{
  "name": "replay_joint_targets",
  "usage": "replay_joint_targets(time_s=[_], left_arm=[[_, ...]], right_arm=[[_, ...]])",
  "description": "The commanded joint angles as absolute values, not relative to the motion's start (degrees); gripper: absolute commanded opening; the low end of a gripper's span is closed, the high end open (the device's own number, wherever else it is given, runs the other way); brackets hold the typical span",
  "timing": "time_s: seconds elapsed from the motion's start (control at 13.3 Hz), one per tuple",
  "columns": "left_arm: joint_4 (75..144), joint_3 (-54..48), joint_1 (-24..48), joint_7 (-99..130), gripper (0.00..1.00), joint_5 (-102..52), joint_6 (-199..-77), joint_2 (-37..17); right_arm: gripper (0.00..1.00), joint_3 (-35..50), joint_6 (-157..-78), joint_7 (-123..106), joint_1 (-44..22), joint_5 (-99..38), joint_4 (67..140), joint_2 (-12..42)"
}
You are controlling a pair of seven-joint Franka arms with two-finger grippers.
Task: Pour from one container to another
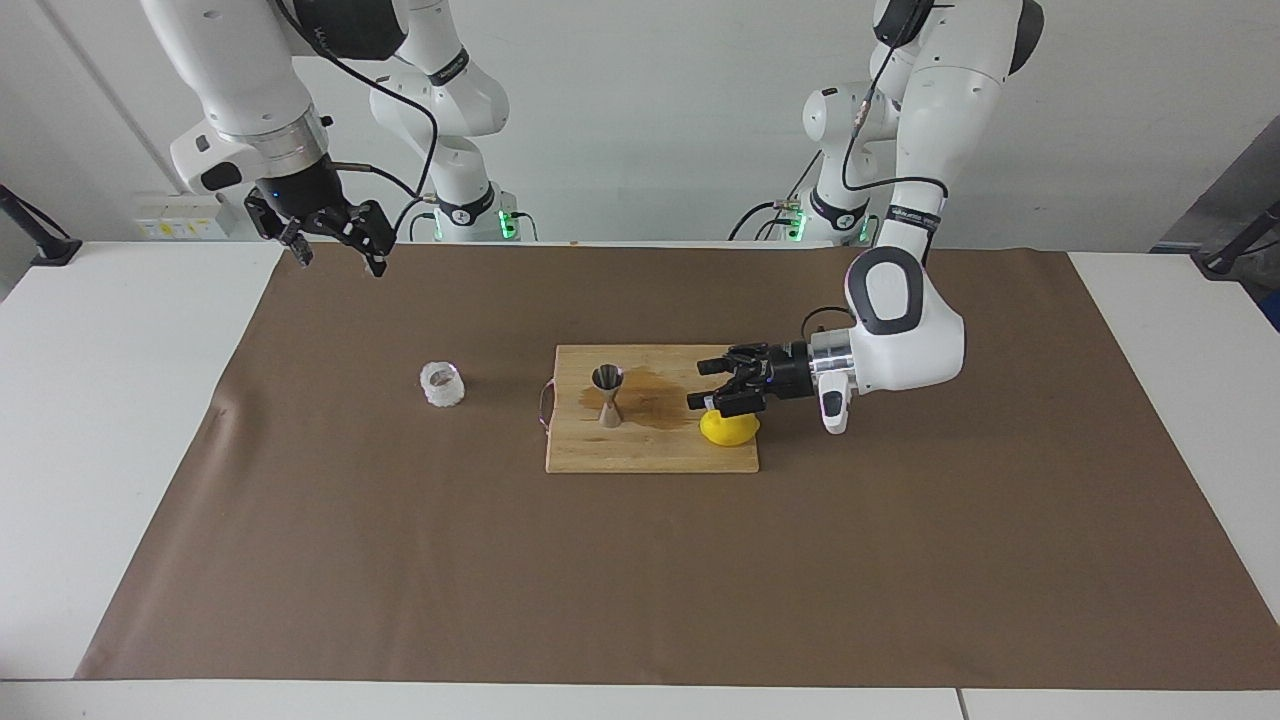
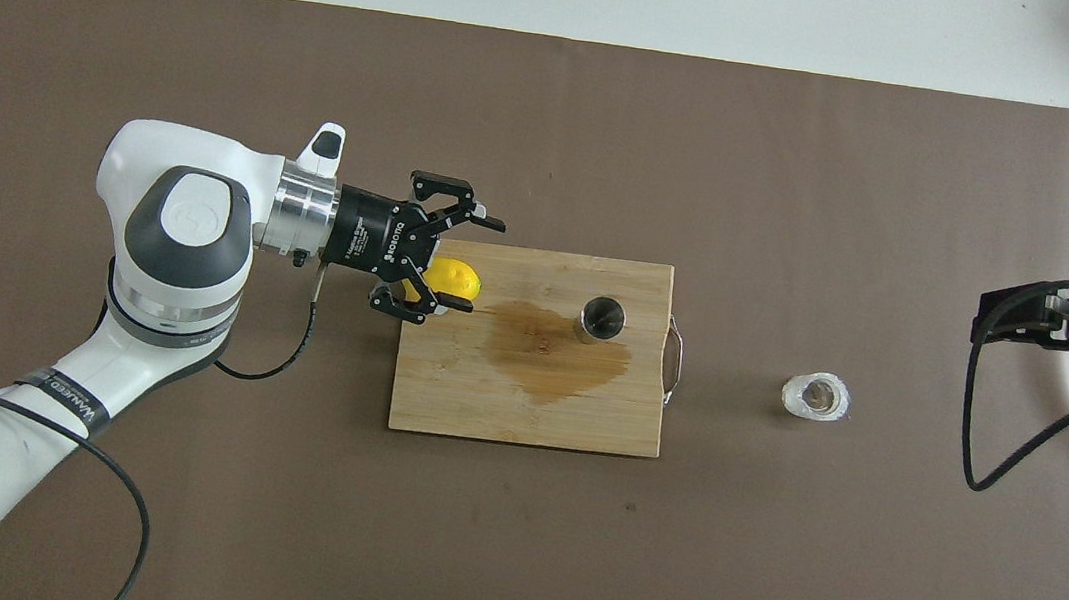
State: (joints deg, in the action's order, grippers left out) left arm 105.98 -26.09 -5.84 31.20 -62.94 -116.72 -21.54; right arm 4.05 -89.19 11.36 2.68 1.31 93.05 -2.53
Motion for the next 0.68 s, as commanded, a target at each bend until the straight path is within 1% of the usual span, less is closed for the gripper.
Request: replay_joint_targets(time_s=[0.0,0.15,0.3,0.38,0.6], left_arm=[[103.8,-26.1,-7.1,31.5,1.0,-51.5,-115.2,-19.8],[102.5,-26.0,-7.3,31.5,1.0,-44.4,-115.5,-19.3],[101.9,-26.1,-7.5,31.1,1.0,-32.2,-116.7,-17.8],[101.4,-26.1,-7.4,31.1,1.0,-25.8,-116.6,-16.7],[101.4,-26.1,-6.8,31.2,1.0,-15.8,-116.4,-13.5]], right_arm=[[1.0,4.4,-88.3,12.2,3.2,1.6,92.8,-2.5],[1.0,4.4,-88.3,12.2,3.2,1.6,92.8,-2.5],[1.0,4.4,-88.3,12.2,3.2,1.6,92.8,-2.5],[1.0,4.4,-88.3,12.2,3.2,1.6,92.8,-2.5],[1.0,4.4,-88.3,12.2,3.2,1.6,92.8,-2.5]])
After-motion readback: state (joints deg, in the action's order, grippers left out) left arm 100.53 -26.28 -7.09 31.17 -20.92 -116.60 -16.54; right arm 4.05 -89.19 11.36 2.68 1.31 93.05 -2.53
